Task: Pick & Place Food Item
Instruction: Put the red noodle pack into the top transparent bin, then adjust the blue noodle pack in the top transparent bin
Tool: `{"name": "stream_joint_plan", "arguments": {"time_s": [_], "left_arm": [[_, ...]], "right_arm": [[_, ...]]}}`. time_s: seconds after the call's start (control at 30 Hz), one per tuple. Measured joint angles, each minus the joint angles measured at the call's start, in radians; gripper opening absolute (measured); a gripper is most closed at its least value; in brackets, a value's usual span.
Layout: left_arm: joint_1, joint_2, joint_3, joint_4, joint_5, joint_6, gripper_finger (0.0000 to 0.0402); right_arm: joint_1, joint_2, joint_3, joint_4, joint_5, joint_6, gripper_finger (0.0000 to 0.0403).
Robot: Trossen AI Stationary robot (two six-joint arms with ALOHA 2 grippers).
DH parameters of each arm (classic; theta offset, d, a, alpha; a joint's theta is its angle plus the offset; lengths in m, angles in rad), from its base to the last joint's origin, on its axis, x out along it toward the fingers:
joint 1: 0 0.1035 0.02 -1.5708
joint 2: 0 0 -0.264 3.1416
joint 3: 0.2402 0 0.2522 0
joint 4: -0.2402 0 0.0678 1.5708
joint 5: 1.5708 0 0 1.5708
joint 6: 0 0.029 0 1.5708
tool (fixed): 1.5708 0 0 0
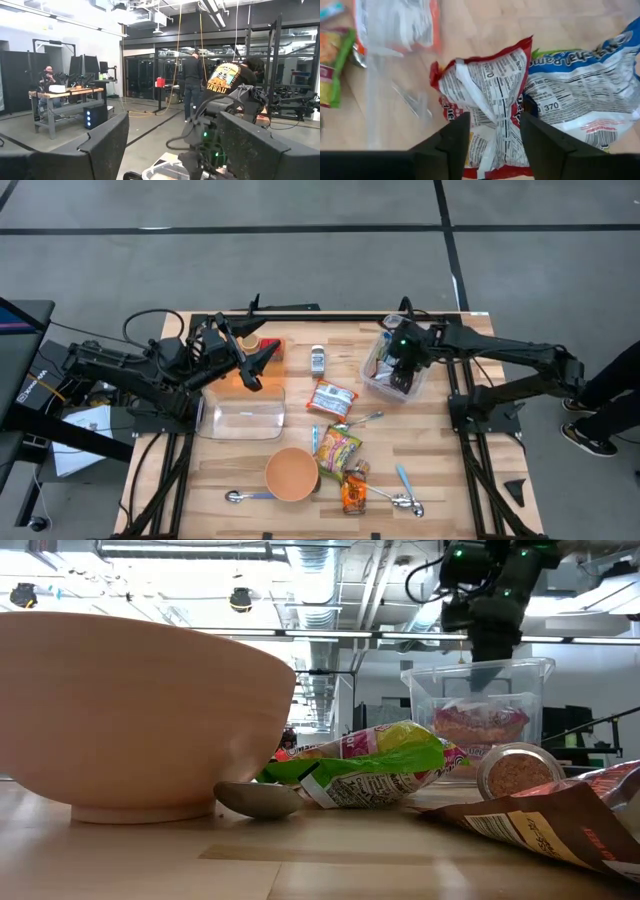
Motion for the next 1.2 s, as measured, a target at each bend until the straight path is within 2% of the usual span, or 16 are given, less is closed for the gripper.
{"name": "stream_joint_plan", "arguments": {"time_s": [0.1, 0.2, 0.3, 0.43, 0.5, 0.73, 0.87, 1.0, 1.2], "left_arm": [[0.000, 0.000, 0.000, 0.000, 0.000, 0.000, 0.0296], [0.000, 0.000, 0.000, 0.000, 0.000, 0.000, 0.0296], [0.000, 0.000, 0.000, 0.000, 0.000, 0.000, 0.0296], [0.000, 0.000, 0.000, -0.001, 0.000, -0.002, 0.0296], [0.000, 0.000, 0.000, -0.001, 0.000, -0.016, 0.0296], [0.000, 0.000, 0.000, -0.001, -0.003, -0.018, 0.0296], [0.006, 0.000, 0.000, -0.002, -0.010, -0.018, 0.0296], [0.019, 0.000, 0.000, -0.001, -0.011, -0.018, 0.0296], [0.030, 0.000, 0.000, -0.001, -0.011, -0.018, 0.0296]], "right_arm": [[-0.016, -0.019, 0.000, 0.002, -0.001, 0.010, 0.0185], [-0.036, 0.002, -0.005, 0.017, 0.006, -0.006, 0.0170], [-0.051, 0.040, -0.026, 0.036, -0.005, -0.015, 0.0119], [-0.057, 0.092, -0.058, 0.049, -0.065, -0.043, 0.0027], [-0.056, 0.108, -0.068, 0.069, -0.089, -0.051, 0.0010], [-0.066, 0.087, -0.072, 0.087, -0.091, -0.031, 0.0032], [-0.093, 0.015, -0.057, 0.102, -0.086, 0.004, 0.0024], [-0.145, -0.042, -0.054, 0.135, -0.031, 0.044, 0.0010], [-0.239, -0.002, -0.054, 0.120, -0.036, 0.031, 0.0002]]}}
